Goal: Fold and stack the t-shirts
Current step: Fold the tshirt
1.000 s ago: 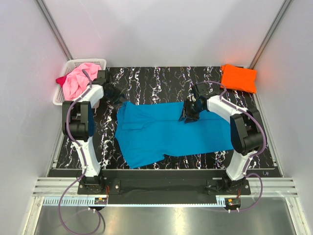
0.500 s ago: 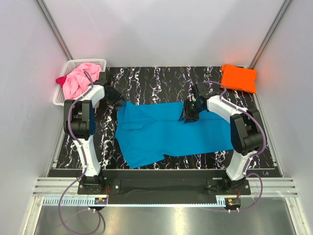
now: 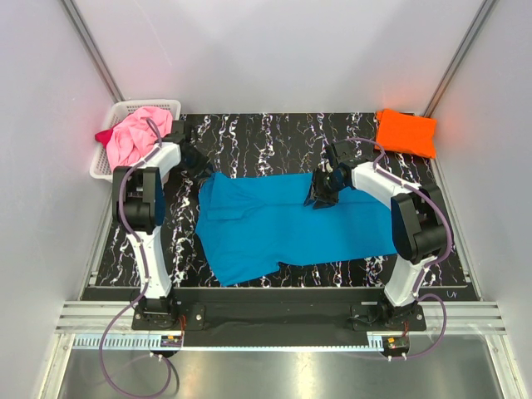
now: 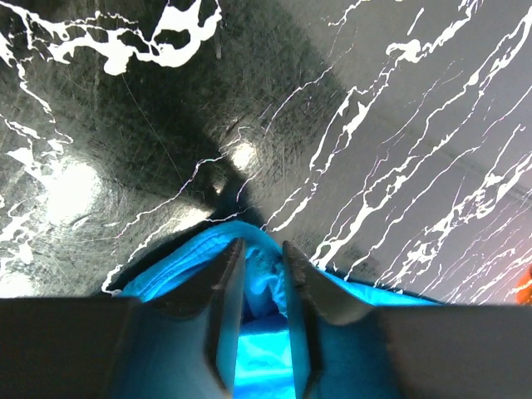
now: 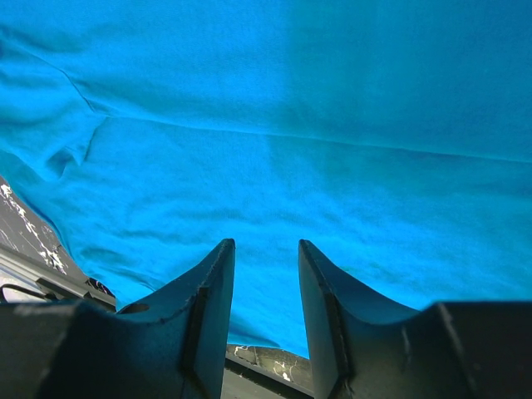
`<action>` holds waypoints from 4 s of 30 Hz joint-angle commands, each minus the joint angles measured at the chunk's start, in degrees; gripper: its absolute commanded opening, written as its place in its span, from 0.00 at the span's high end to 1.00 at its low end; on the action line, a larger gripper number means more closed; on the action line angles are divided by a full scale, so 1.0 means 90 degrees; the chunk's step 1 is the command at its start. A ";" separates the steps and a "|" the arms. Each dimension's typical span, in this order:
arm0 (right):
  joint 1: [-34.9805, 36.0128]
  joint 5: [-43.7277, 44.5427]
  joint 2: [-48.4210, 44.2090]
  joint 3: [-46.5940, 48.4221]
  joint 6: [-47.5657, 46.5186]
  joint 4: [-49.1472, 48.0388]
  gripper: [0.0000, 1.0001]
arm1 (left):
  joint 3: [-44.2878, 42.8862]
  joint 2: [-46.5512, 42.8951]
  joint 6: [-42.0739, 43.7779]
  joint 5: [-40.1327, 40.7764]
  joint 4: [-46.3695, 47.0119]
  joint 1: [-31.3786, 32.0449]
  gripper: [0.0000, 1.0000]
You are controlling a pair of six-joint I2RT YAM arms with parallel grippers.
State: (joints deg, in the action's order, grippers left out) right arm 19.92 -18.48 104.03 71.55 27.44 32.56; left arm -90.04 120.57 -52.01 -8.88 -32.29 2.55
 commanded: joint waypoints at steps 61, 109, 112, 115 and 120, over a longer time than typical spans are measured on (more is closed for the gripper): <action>0.0296 0.0022 0.1342 0.0546 0.0057 0.0035 0.62 | -0.1206 0.0372 0.0895 0.1749 0.1039 0.0049 0.82; -0.1501 0.1926 0.2767 0.3193 -0.0686 0.1578 0.56 | 0.0249 -0.0400 0.1404 0.1632 -0.0552 0.1065 0.69; -0.1540 0.1926 0.2942 0.3290 -0.0725 0.1695 0.56 | -0.0024 -0.0098 0.1404 0.1778 -0.0903 0.1094 0.69; -0.1598 0.2179 0.3060 0.3436 -0.0744 0.1890 0.57 | -0.0327 0.0137 0.1404 0.1983 -0.1274 0.1094 0.69; -0.1783 0.2667 0.3217 0.3709 -0.0832 0.2153 0.57 | -0.0718 0.0450 0.1355 0.2373 -0.1762 0.1075 0.69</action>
State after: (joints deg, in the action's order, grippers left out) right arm 5.65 0.71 129.38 103.85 21.63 49.65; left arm -93.80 122.69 -40.27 7.97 -43.68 12.32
